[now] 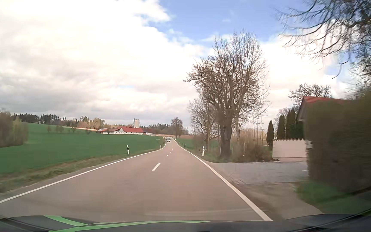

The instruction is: Follow the waypoints while adhering to traffic rules and regulations

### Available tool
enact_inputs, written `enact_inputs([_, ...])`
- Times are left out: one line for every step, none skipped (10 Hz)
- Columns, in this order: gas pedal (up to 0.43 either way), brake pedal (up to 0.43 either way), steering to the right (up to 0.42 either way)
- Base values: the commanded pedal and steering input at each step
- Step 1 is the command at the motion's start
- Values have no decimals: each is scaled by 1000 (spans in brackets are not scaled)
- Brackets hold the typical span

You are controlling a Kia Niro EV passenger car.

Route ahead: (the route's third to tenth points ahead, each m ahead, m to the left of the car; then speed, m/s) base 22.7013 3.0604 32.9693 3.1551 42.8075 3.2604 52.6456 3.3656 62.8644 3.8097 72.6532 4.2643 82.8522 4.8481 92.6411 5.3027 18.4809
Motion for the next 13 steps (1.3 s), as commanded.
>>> enact_inputs([150, 0, -1])
enact_inputs([150, 0, 0])
enact_inputs([150, 0, -1])
enact_inputs([138, 0, -1])
enact_inputs([138, 0, -2])
enact_inputs([138, 0, -5])
enact_inputs([138, 0, -7])
enact_inputs([130, 0, -7])
enact_inputs([130, 0, -7])
enact_inputs([130, 0, -7])
enact_inputs([130, 0, -5])
enact_inputs([138, 0, -4])
enact_inputs([138, 0, -2])
